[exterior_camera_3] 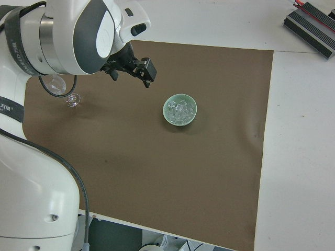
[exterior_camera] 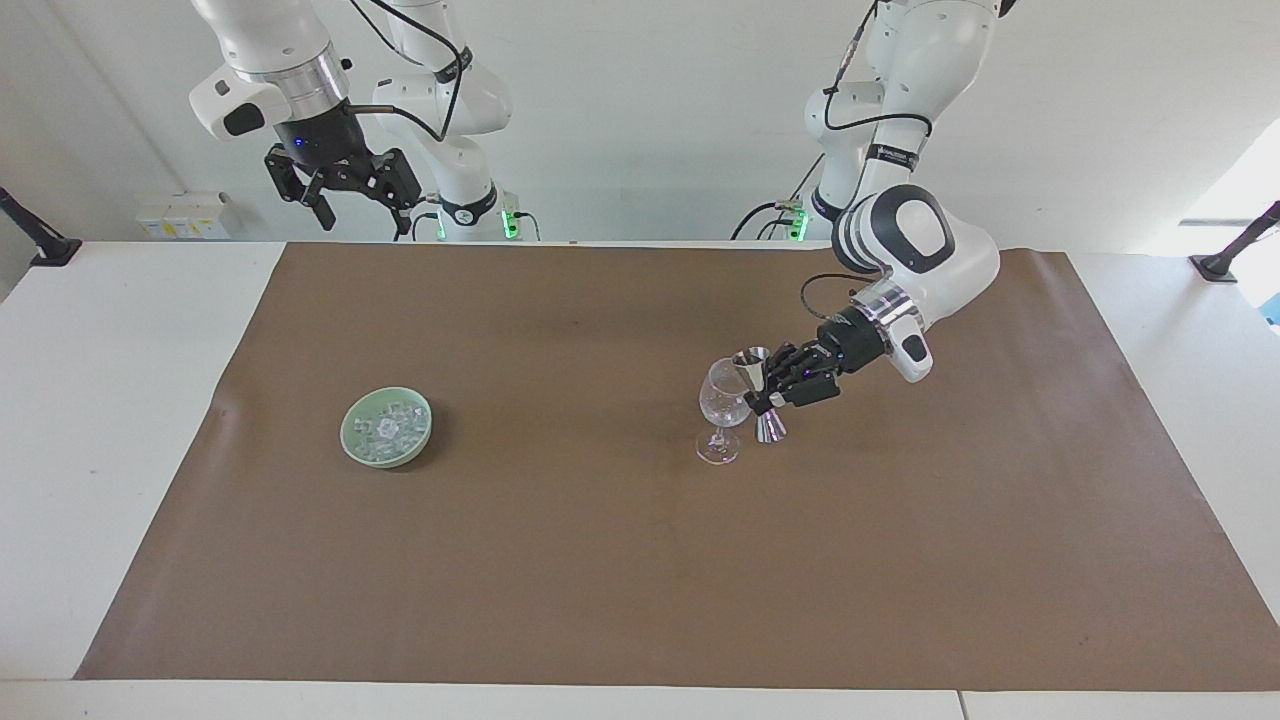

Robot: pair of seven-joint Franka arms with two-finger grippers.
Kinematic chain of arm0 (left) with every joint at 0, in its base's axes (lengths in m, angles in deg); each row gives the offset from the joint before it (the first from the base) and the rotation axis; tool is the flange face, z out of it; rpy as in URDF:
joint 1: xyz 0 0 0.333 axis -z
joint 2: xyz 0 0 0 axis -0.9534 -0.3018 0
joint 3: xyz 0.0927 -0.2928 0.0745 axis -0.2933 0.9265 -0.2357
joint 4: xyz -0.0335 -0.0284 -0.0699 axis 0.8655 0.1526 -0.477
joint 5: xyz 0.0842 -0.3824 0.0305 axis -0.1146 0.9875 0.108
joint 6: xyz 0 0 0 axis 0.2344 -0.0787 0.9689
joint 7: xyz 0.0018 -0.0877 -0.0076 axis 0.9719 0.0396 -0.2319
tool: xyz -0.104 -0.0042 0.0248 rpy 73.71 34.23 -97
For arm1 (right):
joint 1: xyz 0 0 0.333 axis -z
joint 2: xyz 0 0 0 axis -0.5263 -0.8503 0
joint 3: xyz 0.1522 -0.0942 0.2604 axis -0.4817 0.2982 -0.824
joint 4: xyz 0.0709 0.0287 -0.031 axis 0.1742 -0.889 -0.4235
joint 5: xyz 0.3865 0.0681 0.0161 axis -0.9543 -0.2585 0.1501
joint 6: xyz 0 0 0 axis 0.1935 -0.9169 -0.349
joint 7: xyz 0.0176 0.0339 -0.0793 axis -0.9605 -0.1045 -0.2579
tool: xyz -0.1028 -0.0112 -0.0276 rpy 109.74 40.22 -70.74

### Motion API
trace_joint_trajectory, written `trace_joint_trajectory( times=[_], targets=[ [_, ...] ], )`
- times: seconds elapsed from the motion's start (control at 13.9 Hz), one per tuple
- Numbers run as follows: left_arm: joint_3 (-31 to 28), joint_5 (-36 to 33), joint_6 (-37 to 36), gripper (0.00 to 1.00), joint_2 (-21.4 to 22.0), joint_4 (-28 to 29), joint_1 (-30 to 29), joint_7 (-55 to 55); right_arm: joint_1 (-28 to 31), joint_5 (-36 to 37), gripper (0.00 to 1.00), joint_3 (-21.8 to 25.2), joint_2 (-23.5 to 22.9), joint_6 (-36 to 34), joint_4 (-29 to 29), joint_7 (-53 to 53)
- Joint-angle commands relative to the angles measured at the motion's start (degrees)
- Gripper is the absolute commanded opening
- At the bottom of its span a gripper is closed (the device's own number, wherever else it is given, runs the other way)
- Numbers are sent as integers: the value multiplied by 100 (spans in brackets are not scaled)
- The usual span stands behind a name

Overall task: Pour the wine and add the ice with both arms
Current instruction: 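Position the held jigger just above the clear glass rim, then tilt the jigger with the left gripper to pour into the glass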

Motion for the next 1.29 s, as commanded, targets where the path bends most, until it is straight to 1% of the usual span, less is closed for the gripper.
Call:
trace_joint_trajectory(
  times=[0.0, 1.22],
  targets=[
    [-74, 129, 150, 0, 70, 15, 154, -370, 17, -29, 100, 1, 13, -44, -14, -93],
    [-74, 111, 115, 0, 61, -2, 119, -1935, 8, -29, 100, -8, 13, -44, -14, -93]
  ],
)
